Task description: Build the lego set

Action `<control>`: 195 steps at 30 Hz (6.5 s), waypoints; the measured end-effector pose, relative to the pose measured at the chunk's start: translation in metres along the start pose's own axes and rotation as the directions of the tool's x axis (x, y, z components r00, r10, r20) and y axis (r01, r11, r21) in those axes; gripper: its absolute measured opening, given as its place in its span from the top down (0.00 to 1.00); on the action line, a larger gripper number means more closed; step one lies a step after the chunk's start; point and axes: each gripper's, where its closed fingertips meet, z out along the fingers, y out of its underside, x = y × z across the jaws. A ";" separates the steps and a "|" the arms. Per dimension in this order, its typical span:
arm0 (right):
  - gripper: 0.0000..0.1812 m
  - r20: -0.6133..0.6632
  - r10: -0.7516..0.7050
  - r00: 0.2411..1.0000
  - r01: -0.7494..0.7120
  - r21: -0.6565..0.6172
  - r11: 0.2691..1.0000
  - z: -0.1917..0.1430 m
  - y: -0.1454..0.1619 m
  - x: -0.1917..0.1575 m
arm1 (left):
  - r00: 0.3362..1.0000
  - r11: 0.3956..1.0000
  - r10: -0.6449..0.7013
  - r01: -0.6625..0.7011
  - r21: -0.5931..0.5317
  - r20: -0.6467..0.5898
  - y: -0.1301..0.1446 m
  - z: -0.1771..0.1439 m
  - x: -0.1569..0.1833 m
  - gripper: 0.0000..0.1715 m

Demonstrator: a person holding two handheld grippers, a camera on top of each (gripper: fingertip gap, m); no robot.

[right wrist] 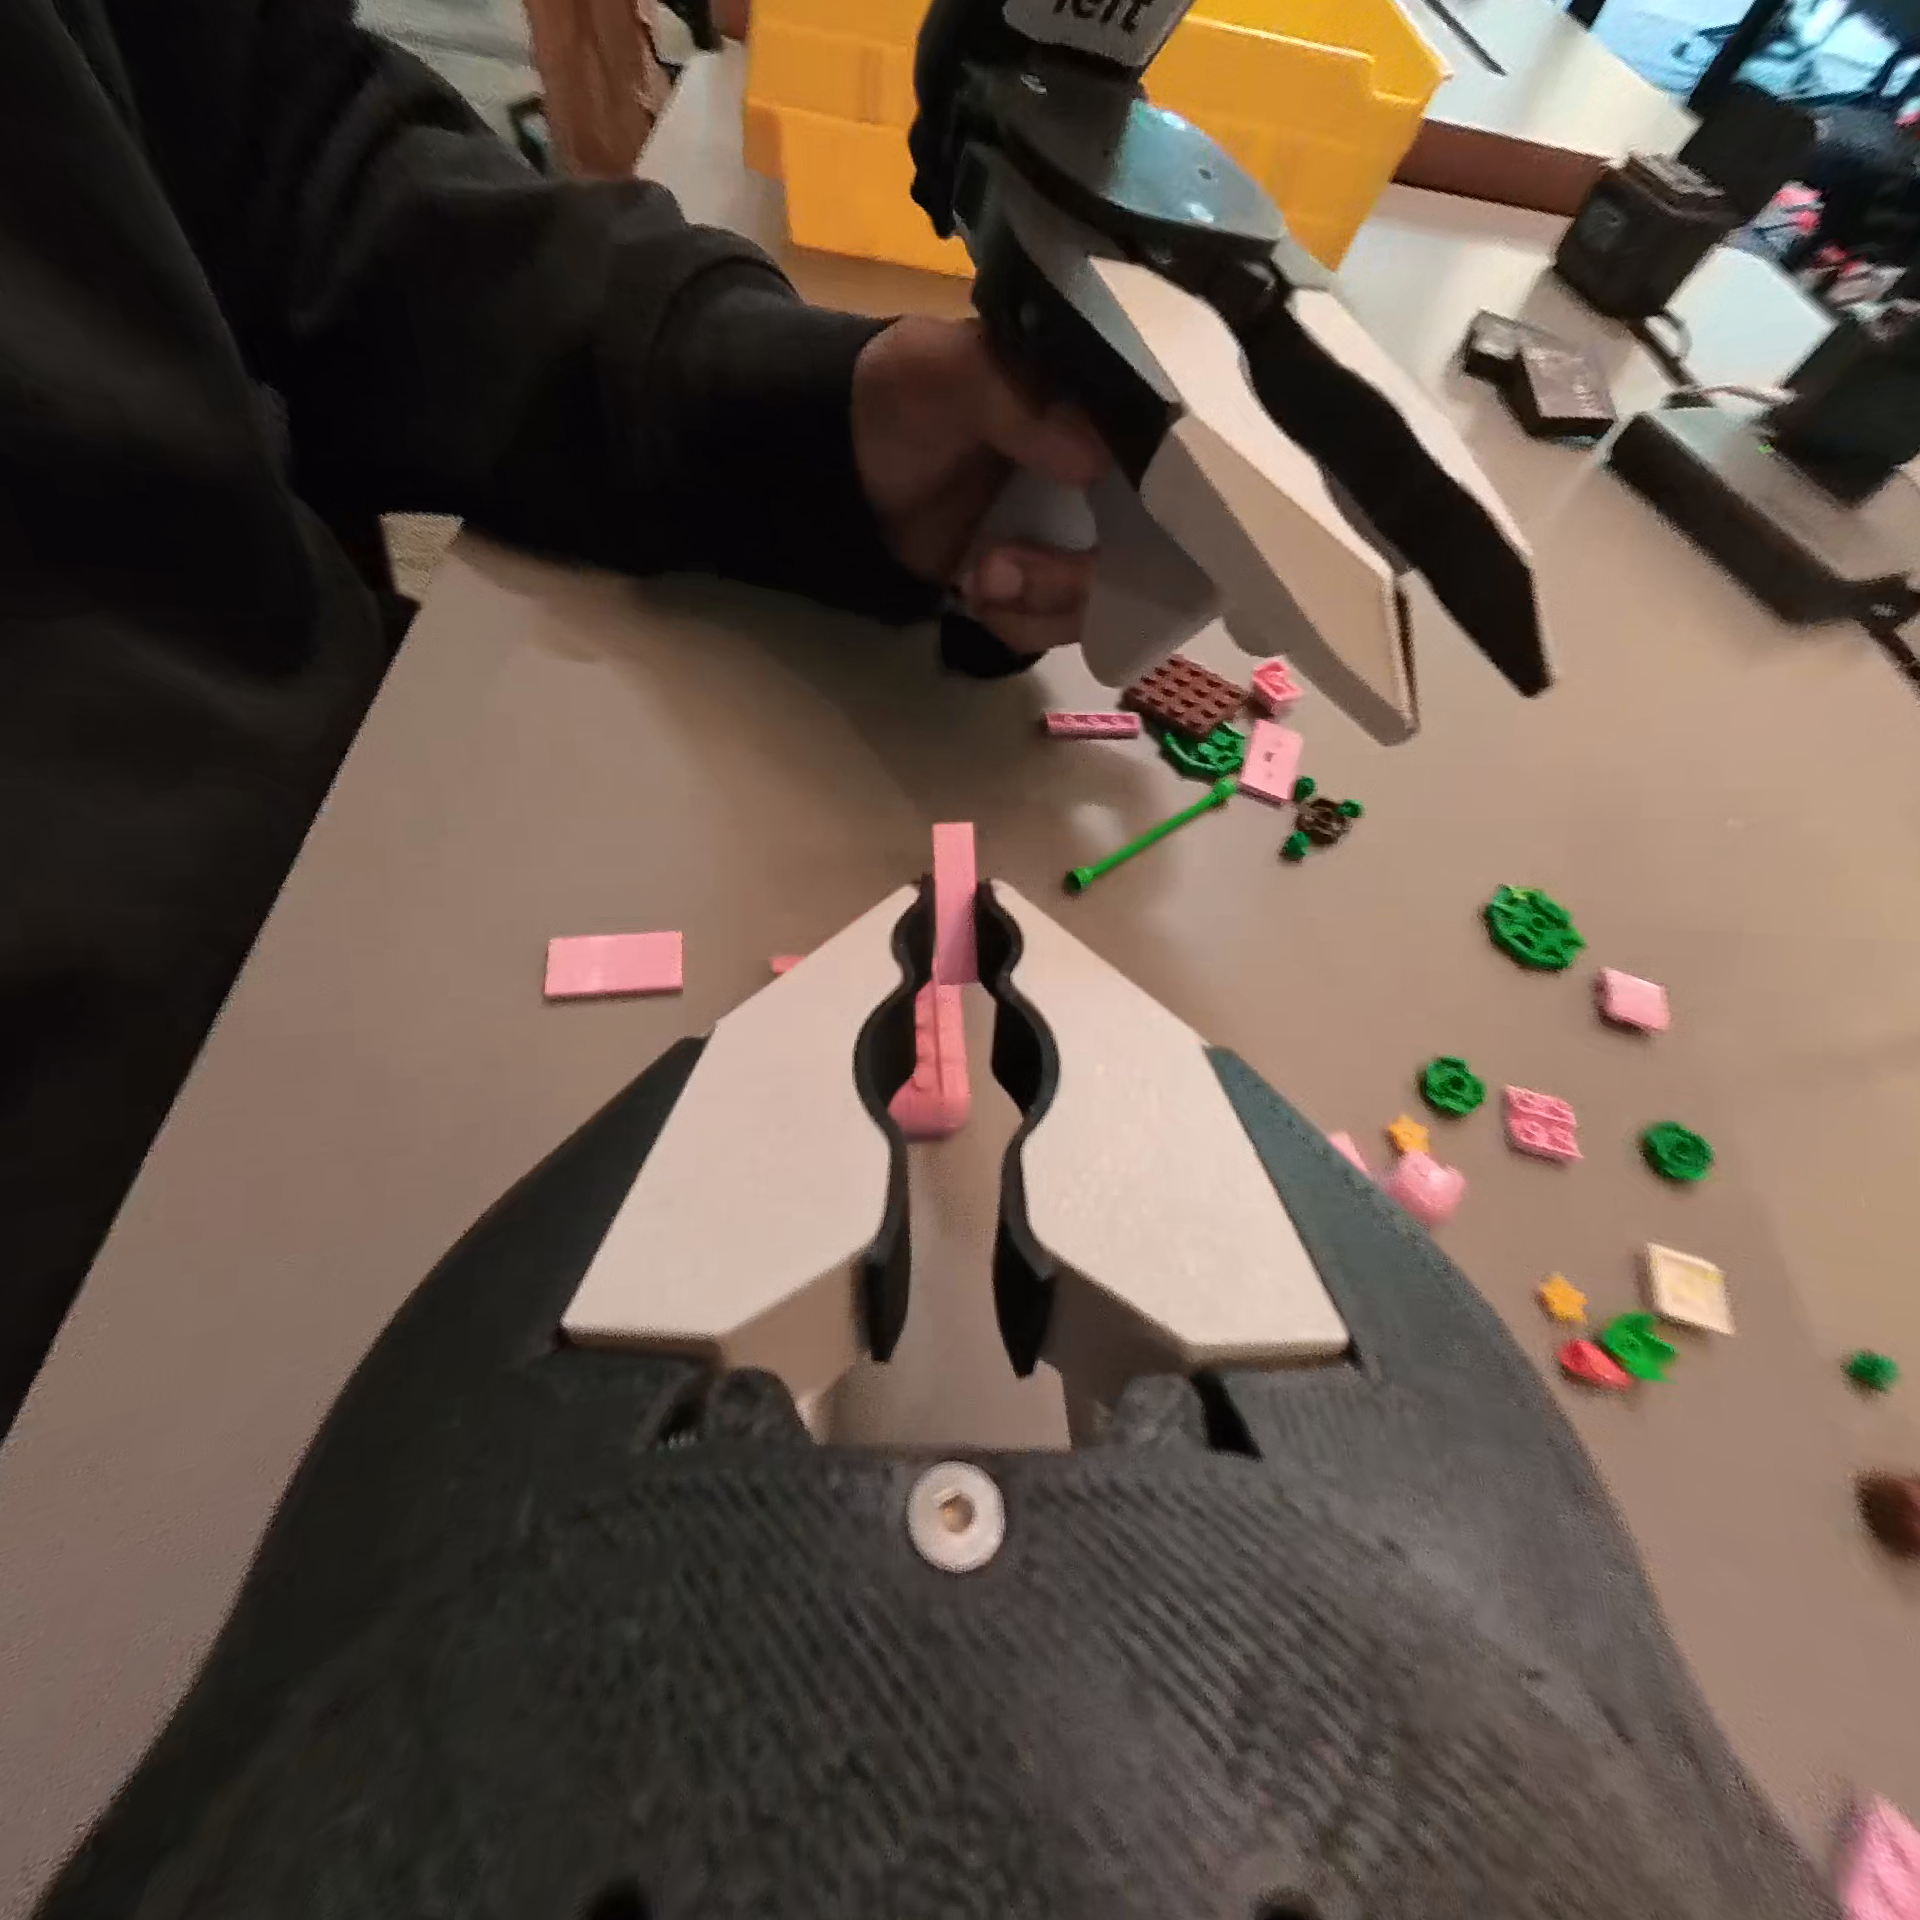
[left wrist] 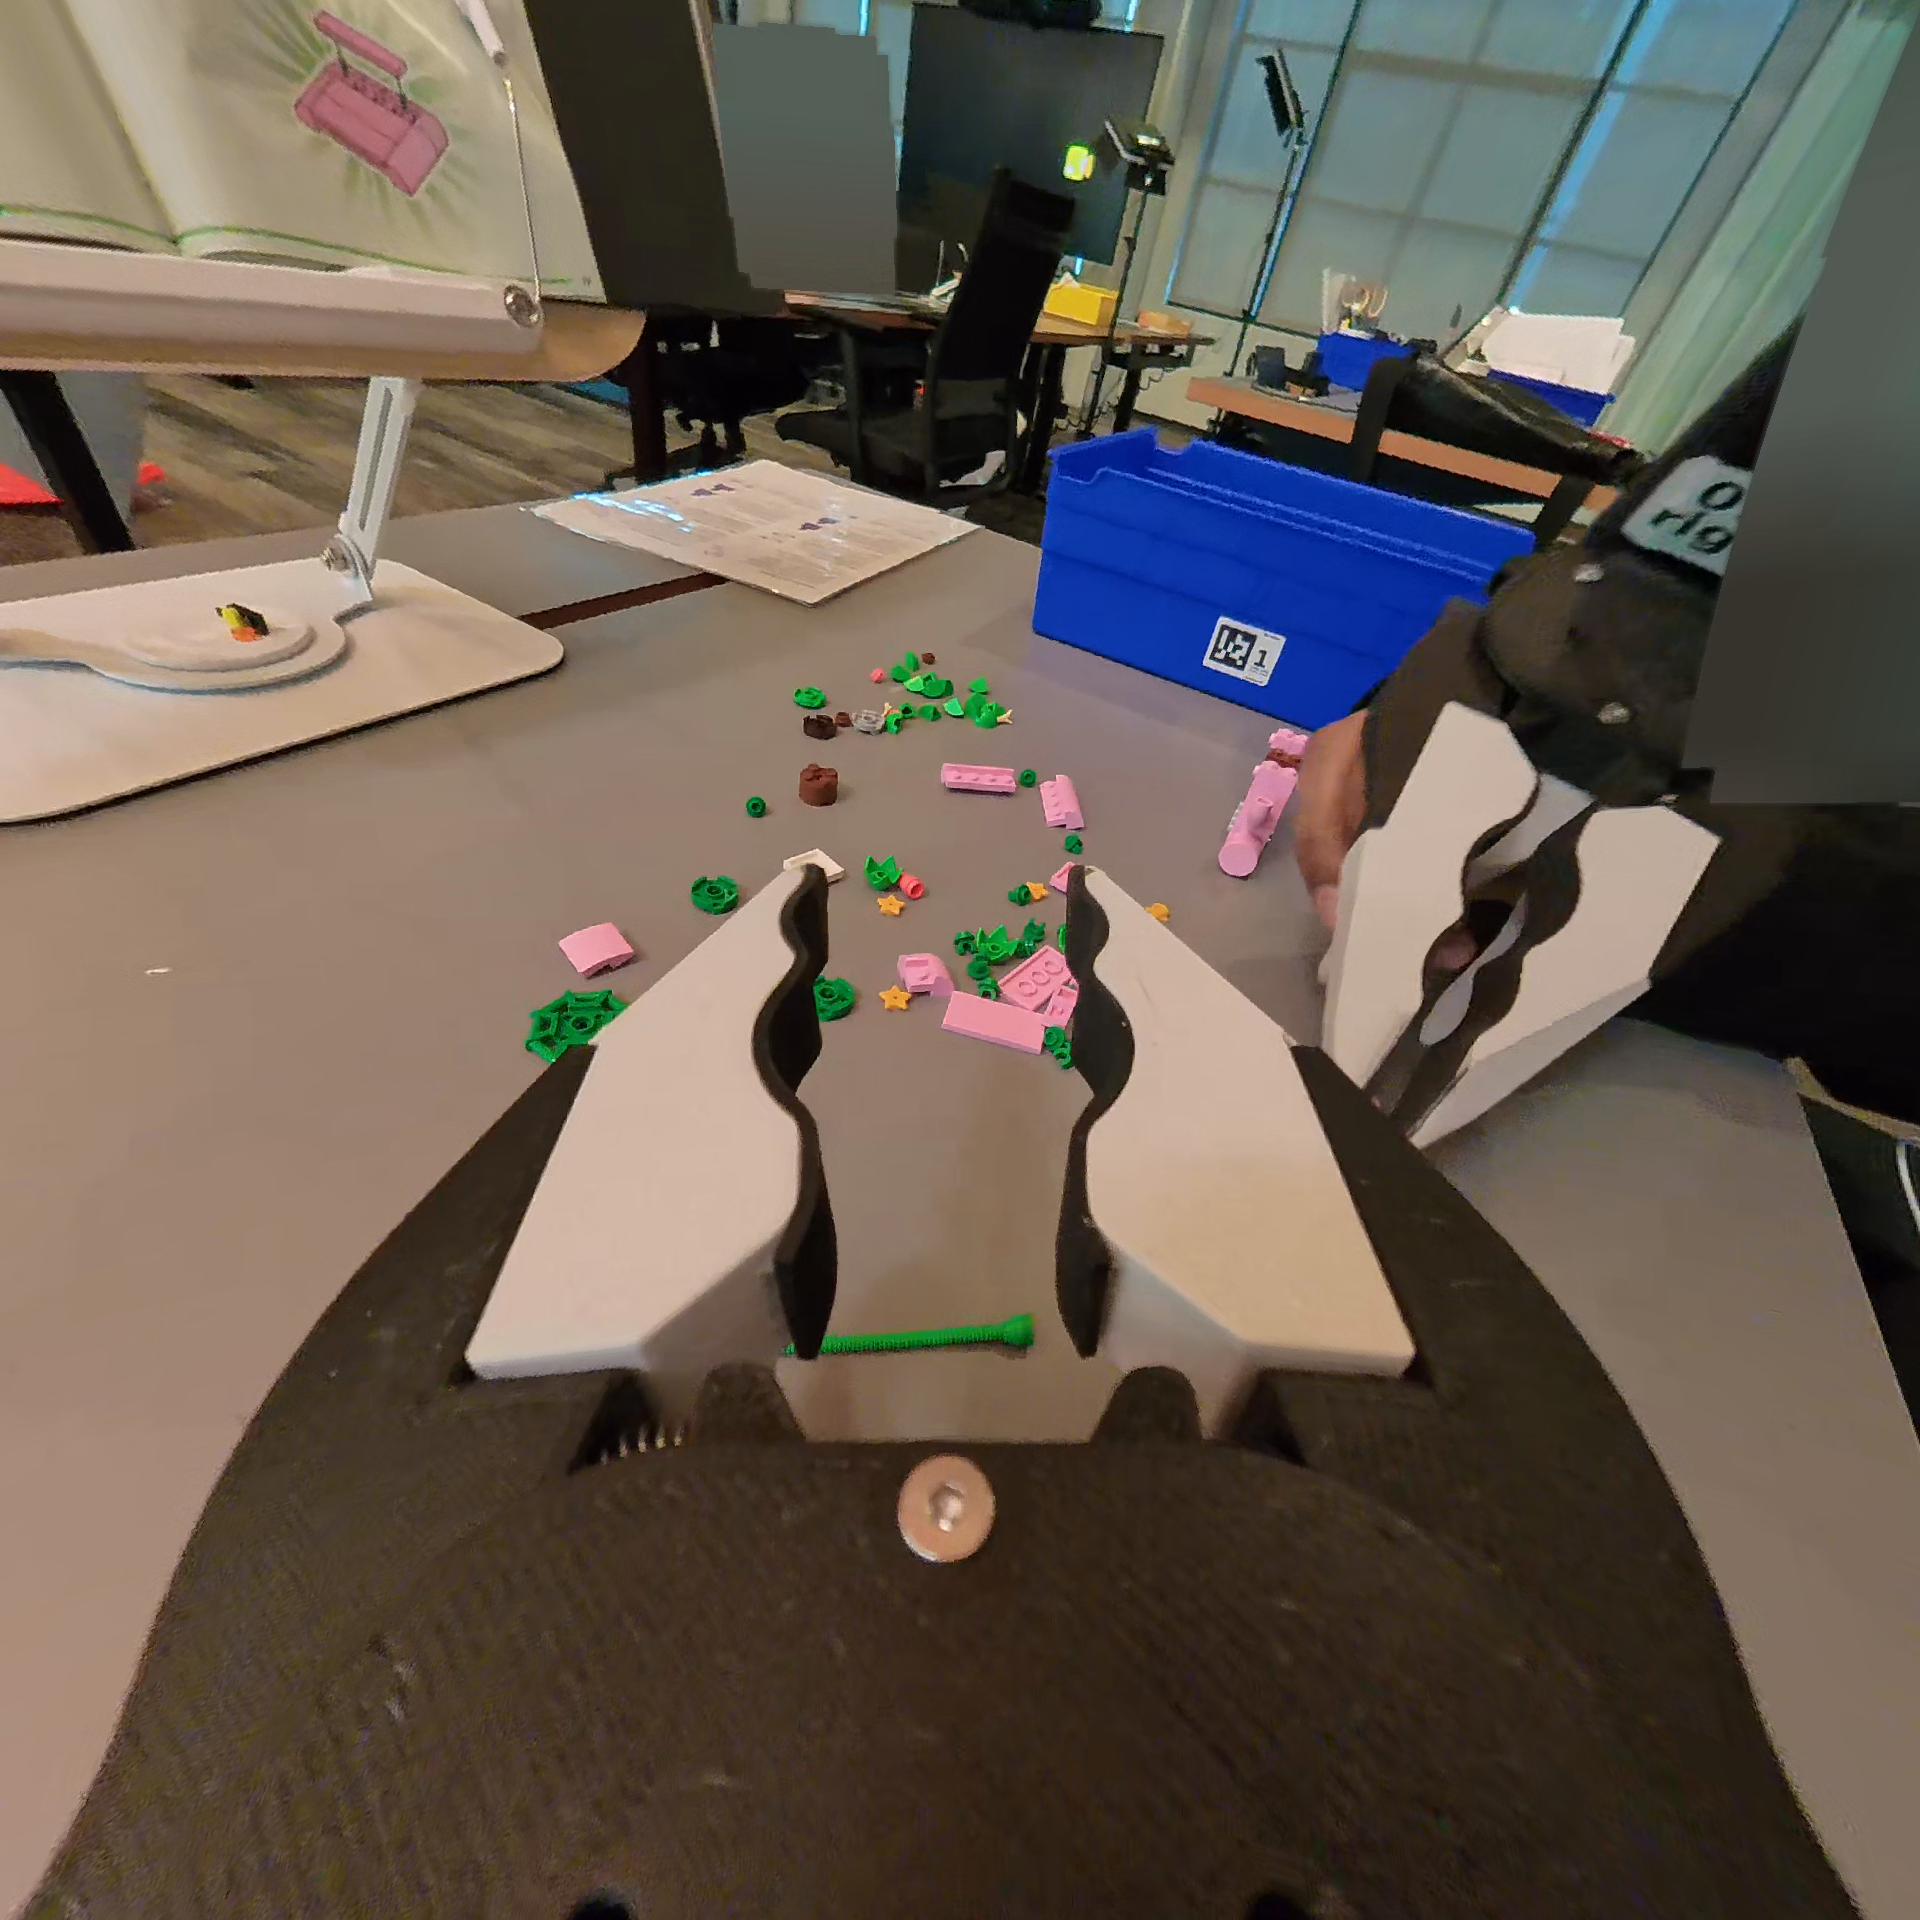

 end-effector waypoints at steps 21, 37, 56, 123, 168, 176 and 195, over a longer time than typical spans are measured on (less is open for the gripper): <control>0.97 -0.031 0.032 0.999 -0.034 -0.085 0.996 0.000 0.036 0.000 | 0.910 0.908 0.288 -0.358 -0.216 -0.297 0.043 -0.007 0.062 1.00; 0.97 0.014 -0.027 1.000 0.029 -0.147 0.989 0.015 0.041 -0.011 | 0.868 0.843 0.152 -0.364 -0.396 -0.473 0.087 -0.017 0.080 0.95; 0.98 -0.021 -0.013 1.000 0.010 -0.132 0.991 0.007 0.042 -0.004 | 0.872 0.816 0.120 -0.359 -0.454 -0.474 0.097 -0.018 0.079 0.91; 0.93 0.040 0.396 0.918 -0.381 -0.197 0.903 0.010 0.055 0.001 | 0.913 0.783 -0.012 -0.245 -0.572 -0.407 0.108 -0.015 0.070 0.92; 0.80 0.080 0.404 0.911 -0.380 -0.213 0.900 0.014 0.053 -0.009 | 0.932 0.765 -0.067 -0.181 -0.618 -0.357 0.113 -0.013 0.069 1.00; 0.81 0.089 0.400 0.912 -0.375 -0.208 0.903 0.013 0.052 -0.010 | 0.922 0.790 -0.087 -0.167 -0.590 -0.377 0.107 -0.014 0.071 0.98; 1.00 0.013 0.163 0.987 -0.158 -0.182 0.970 0.017 0.044 -0.011 | 0.878 0.786 -0.084 -0.233 -0.573 -0.472 0.108 -0.022 0.086 0.87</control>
